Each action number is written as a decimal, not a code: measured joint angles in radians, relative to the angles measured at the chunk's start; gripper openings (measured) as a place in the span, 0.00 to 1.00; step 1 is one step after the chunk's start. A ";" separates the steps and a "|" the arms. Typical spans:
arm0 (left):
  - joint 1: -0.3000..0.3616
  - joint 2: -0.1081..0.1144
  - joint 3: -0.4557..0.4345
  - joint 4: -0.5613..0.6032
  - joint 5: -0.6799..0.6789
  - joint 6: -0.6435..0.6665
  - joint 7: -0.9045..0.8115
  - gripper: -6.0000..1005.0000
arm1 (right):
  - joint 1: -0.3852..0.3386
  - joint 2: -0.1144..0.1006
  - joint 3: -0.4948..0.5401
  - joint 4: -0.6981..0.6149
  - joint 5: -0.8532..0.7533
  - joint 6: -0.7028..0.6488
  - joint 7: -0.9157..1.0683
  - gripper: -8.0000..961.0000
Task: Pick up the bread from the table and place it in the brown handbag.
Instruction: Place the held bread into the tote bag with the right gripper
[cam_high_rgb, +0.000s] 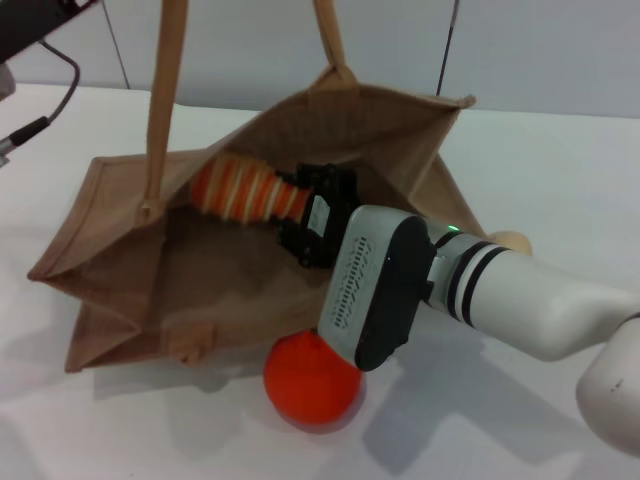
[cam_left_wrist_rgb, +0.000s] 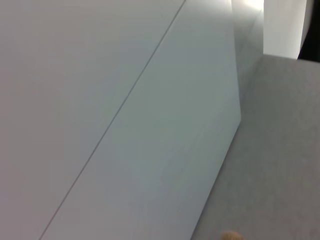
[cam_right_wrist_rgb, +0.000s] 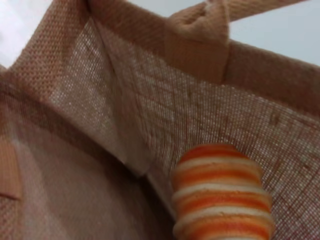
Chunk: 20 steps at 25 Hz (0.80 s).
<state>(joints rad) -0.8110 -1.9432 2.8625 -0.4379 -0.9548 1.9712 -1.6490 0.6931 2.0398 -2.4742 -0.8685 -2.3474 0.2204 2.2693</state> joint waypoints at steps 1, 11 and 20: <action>0.006 0.011 0.000 0.018 -0.001 0.000 0.000 0.27 | -0.003 0.000 0.000 0.005 0.001 0.009 0.000 0.43; 0.058 0.030 0.000 0.043 -0.065 0.002 0.000 0.28 | -0.028 -0.005 -0.005 0.016 0.025 0.053 -0.002 0.68; 0.087 0.031 -0.010 0.037 -0.102 -0.026 0.014 0.29 | -0.056 -0.013 -0.076 -0.057 0.014 0.078 -0.009 0.94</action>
<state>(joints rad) -0.7235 -1.9124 2.8522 -0.4007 -1.0567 1.9448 -1.6352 0.6375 2.0266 -2.5505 -0.9255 -2.3338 0.2985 2.2607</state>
